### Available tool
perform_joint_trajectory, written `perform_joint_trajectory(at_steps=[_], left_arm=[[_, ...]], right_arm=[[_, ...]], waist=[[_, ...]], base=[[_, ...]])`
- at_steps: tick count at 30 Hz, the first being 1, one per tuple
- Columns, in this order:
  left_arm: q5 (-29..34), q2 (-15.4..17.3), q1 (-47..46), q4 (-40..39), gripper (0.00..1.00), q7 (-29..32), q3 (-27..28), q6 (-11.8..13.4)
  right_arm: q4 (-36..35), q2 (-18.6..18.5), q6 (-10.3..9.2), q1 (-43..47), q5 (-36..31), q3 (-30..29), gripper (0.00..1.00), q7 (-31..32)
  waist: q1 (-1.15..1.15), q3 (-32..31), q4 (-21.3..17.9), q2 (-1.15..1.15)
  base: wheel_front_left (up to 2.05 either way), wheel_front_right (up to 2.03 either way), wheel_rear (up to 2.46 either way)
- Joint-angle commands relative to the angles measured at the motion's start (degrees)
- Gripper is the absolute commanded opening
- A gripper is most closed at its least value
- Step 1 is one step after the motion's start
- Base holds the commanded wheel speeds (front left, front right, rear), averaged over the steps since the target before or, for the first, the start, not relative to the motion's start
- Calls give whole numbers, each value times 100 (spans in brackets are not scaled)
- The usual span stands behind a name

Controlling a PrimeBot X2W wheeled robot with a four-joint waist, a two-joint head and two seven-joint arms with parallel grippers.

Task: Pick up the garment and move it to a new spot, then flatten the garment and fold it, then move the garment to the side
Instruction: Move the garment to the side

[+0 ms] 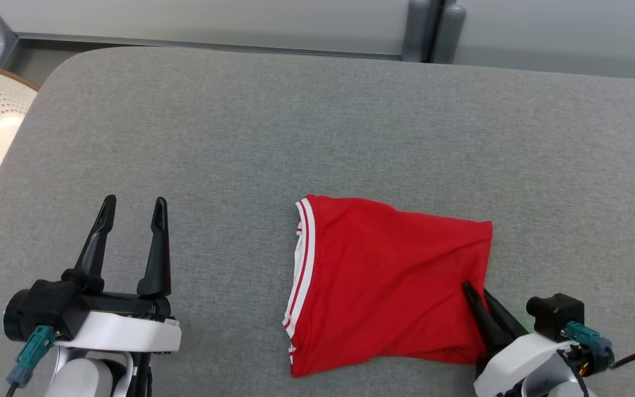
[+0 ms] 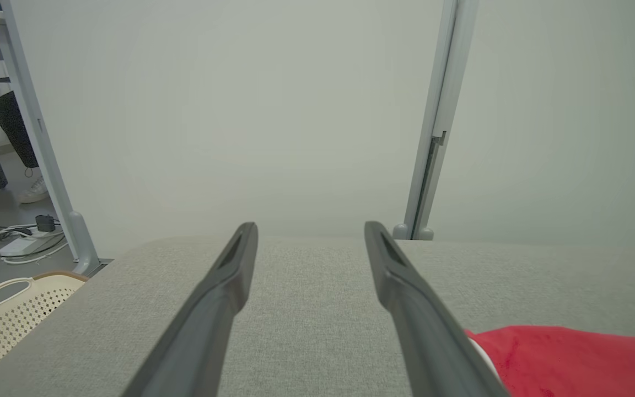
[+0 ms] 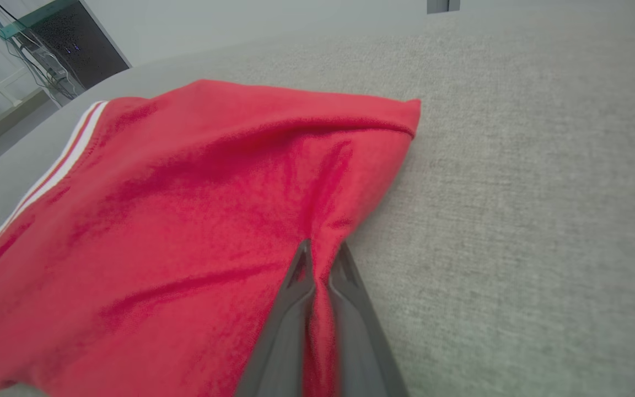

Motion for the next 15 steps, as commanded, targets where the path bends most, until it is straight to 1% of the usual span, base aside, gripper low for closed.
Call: perform_joint_trajectory(at_steps=[1,4,7,11,15], left_arm=[[87,3,-101,22,100,-3,76,-28],[178,-21,-106,53,100,-3,159,-98],[259,-24,-82,104,100,-4,217,-168],[369,4,-99,139,100,-4,266,-249],[456,86,-195,124,100,-4,310,-318]], right_arm=[[-38,-108,-9,-94,-34,-2,0,-70],[-96,-282,-10,-133,-67,7,0,-98],[-147,-469,-11,-117,-78,-50,0,-107],[-251,-696,-9,-123,-111,-135,0,-102],[-352,-882,-10,-345,-153,-101,0,-161]], waist=[[0,20,-192,0],[0,30,-491,0],[0,33,-888,0],[0,89,-1522,0],[0,232,-2181,0]], base=[[0,0,0],[0,0,0],[0,0,0],[0,0,0],[0,0,0]])
